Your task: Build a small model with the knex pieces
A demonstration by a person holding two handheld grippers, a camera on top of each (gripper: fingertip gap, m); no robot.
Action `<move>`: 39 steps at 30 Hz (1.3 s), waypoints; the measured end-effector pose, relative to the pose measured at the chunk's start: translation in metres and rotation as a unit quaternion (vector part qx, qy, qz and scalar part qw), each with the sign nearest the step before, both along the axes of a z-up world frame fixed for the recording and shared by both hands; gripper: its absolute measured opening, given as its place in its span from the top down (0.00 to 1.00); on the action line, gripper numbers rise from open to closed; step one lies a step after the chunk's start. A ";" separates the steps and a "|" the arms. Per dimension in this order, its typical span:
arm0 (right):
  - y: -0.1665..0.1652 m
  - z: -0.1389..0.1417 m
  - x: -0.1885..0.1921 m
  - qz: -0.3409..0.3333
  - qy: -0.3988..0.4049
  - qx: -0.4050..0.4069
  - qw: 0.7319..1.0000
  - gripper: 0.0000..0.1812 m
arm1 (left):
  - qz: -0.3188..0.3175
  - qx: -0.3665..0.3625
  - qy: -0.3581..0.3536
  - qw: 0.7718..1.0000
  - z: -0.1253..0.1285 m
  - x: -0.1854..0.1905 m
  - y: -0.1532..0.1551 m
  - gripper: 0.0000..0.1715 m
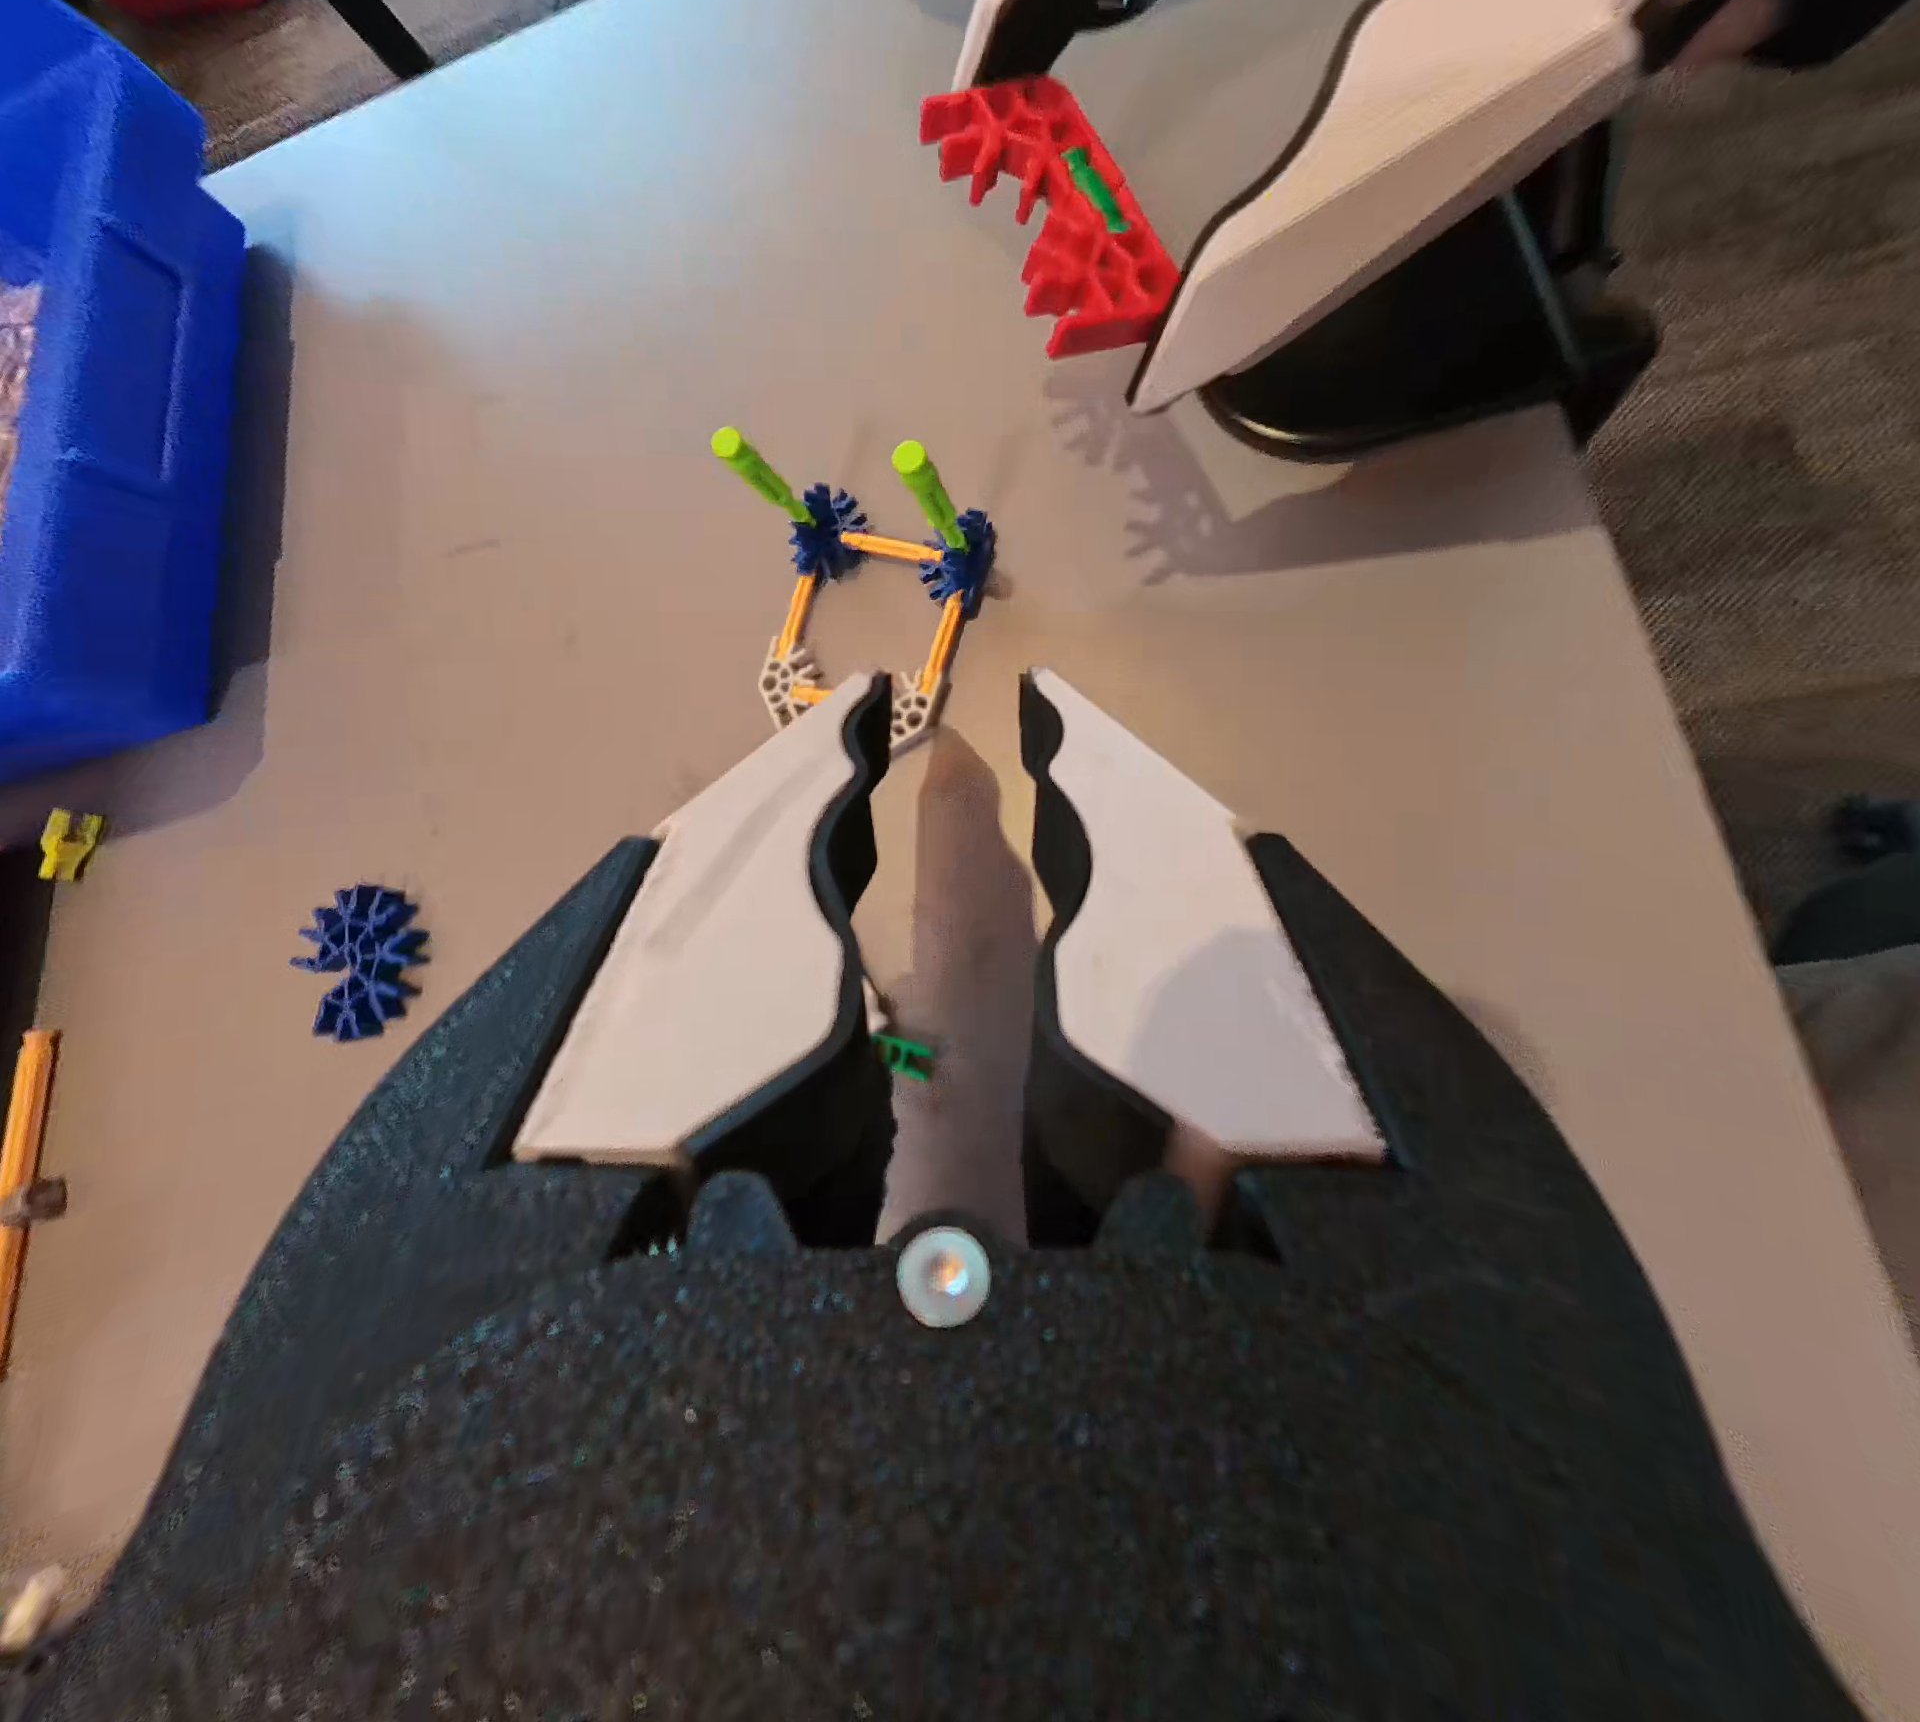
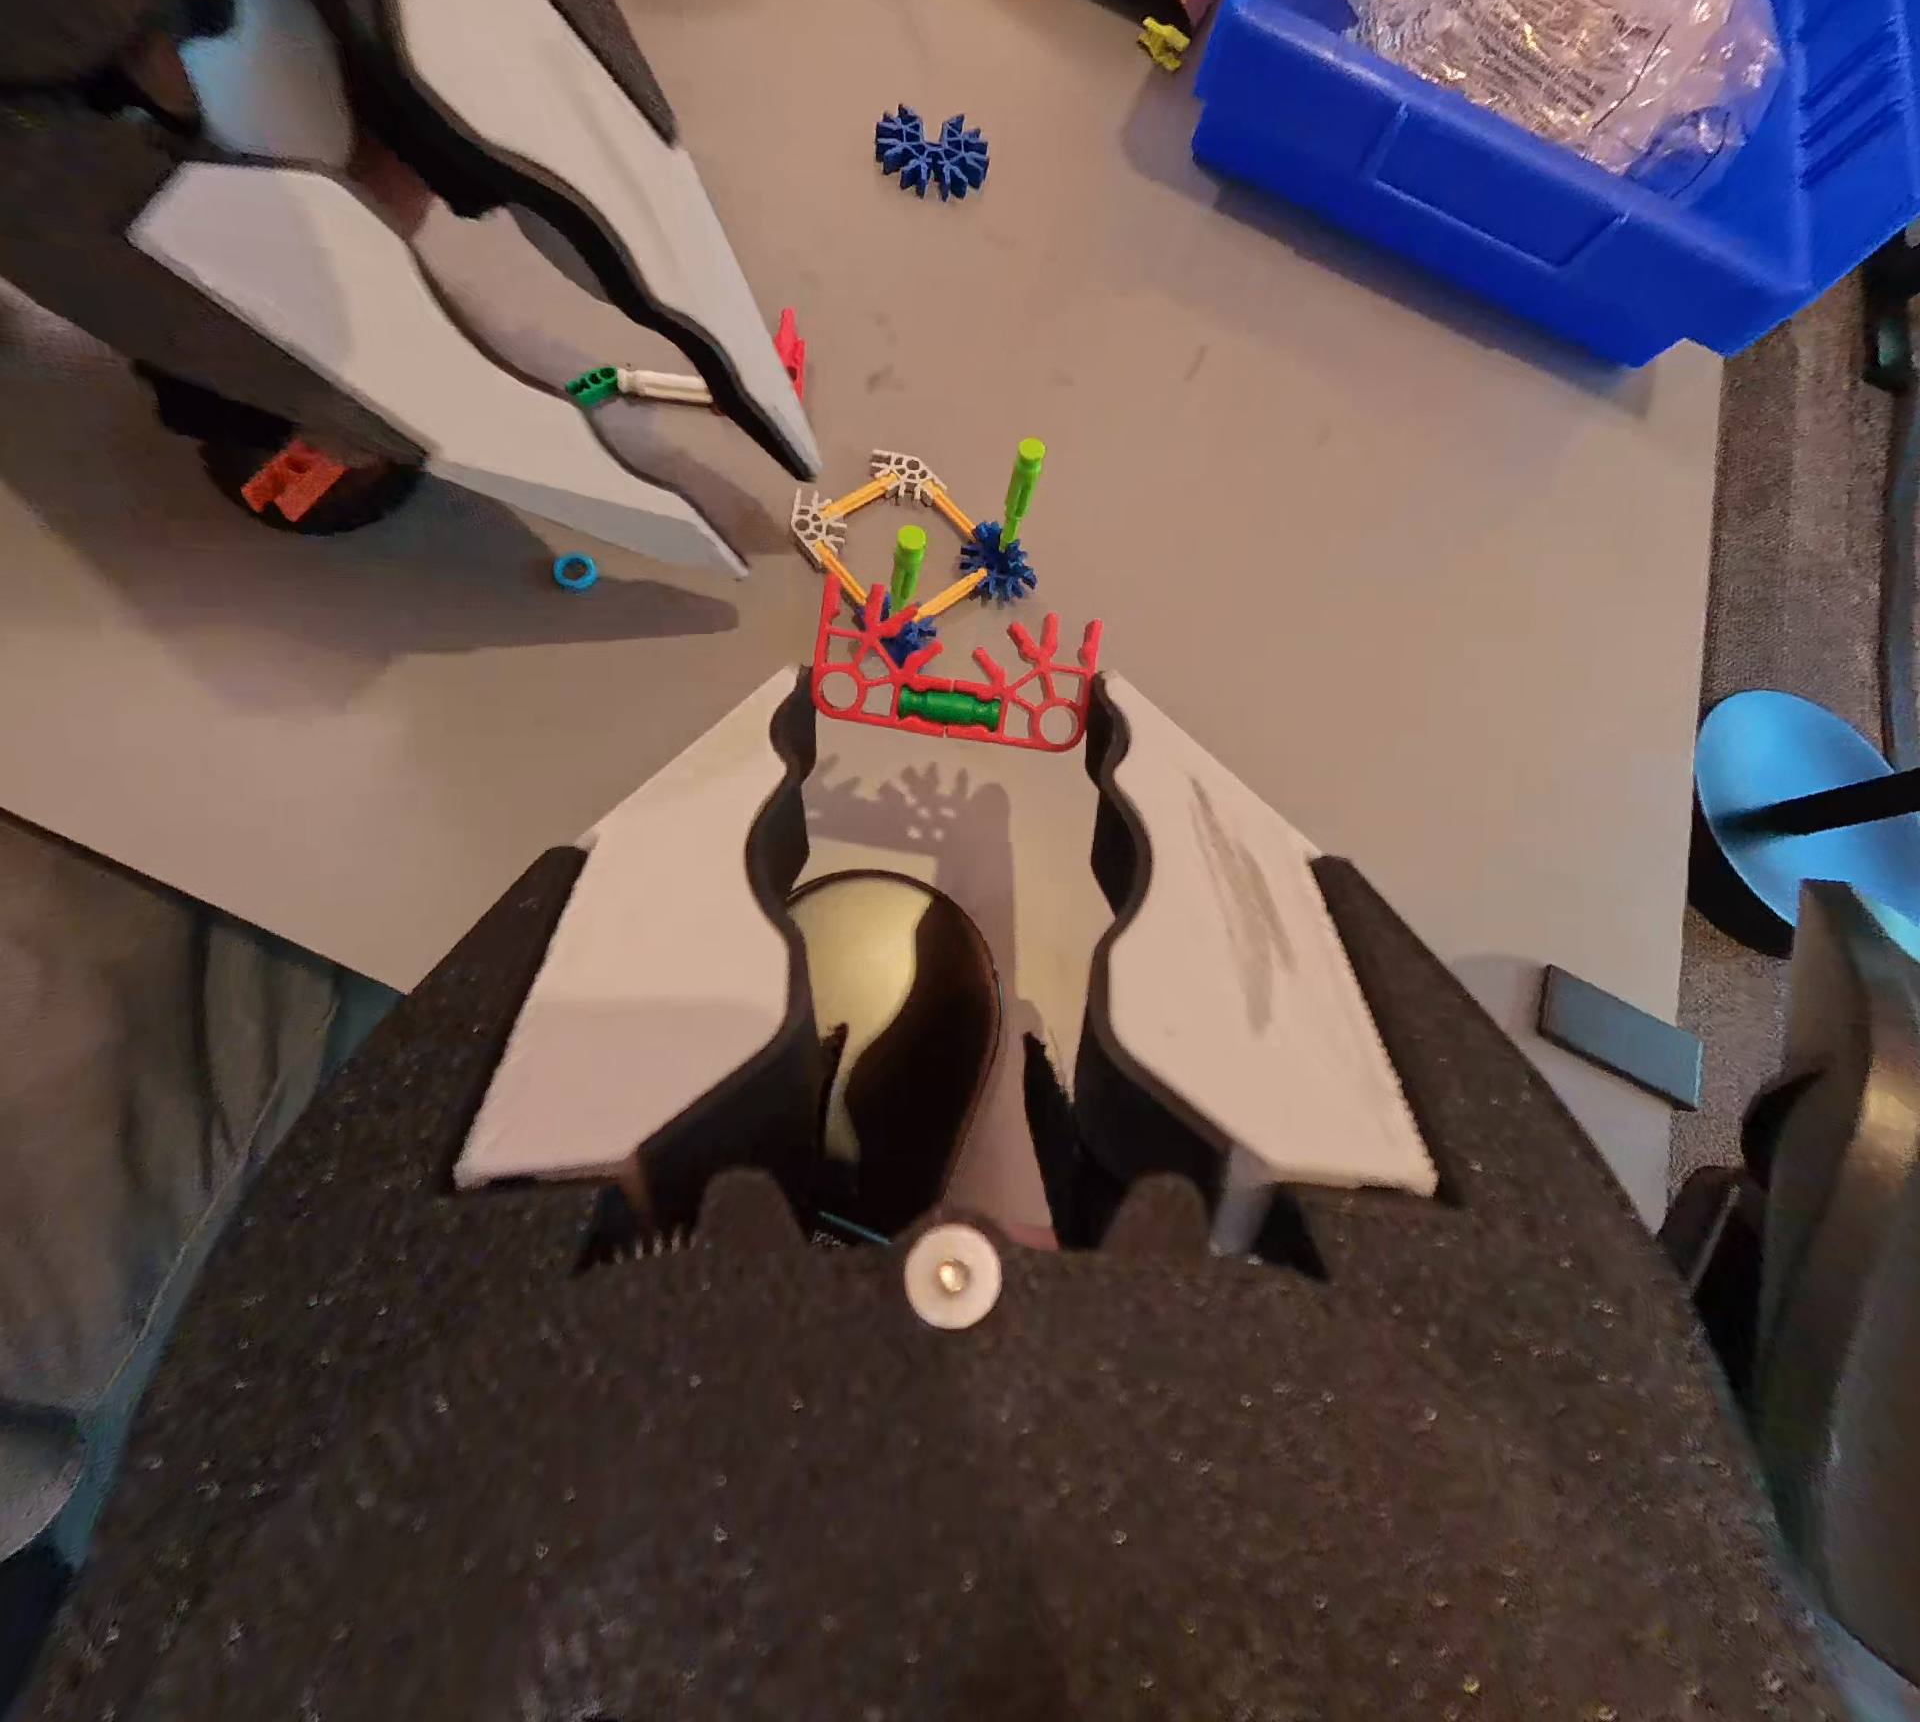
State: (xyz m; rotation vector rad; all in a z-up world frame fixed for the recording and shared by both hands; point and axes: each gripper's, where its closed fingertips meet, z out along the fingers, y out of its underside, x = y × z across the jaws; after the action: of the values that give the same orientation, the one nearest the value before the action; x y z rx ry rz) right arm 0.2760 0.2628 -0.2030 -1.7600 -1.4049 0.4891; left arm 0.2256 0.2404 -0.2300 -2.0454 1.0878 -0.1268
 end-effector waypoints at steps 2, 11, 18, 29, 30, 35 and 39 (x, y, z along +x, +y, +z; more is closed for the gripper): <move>0.001 -0.004 0.001 0.000 -0.004 -0.004 1.000 0.72 | -0.008 -0.009 0.016 1.000 -0.011 0.003 0.007 0.88; 0.002 -0.015 -0.004 0.019 -0.030 -0.005 0.999 0.72 | -0.088 -0.041 0.029 0.995 -0.024 0.004 0.011 0.99; -0.023 -0.013 -0.014 0.105 -0.036 -0.020 0.994 0.72 | -0.245 -0.091 0.056 0.964 -0.024 -0.013 -0.030 0.99; -0.035 -0.013 -0.038 0.180 -0.087 -0.031 0.979 0.72 | -0.199 -0.027 -0.023 0.979 0.011 -0.028 -0.017 0.92; -0.036 -0.013 -0.040 0.185 -0.091 -0.037 0.978 0.72 | -0.196 -0.022 -0.026 0.980 0.010 -0.026 -0.015 0.92; -0.036 -0.018 -0.047 0.192 -0.114 -0.044 0.974 0.72 | -0.207 -0.030 -0.054 0.976 0.009 -0.017 -0.013 0.90; -0.035 -0.021 -0.051 0.192 -0.129 -0.046 0.972 0.72 | -0.202 -0.036 -0.069 0.976 0.007 -0.016 -0.011 0.86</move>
State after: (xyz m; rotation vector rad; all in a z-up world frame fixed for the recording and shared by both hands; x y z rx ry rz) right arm 0.2253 0.2281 -0.2240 -1.6707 -1.9541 0.5496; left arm 0.2093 0.2290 -0.2232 -1.8219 1.4138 -0.5121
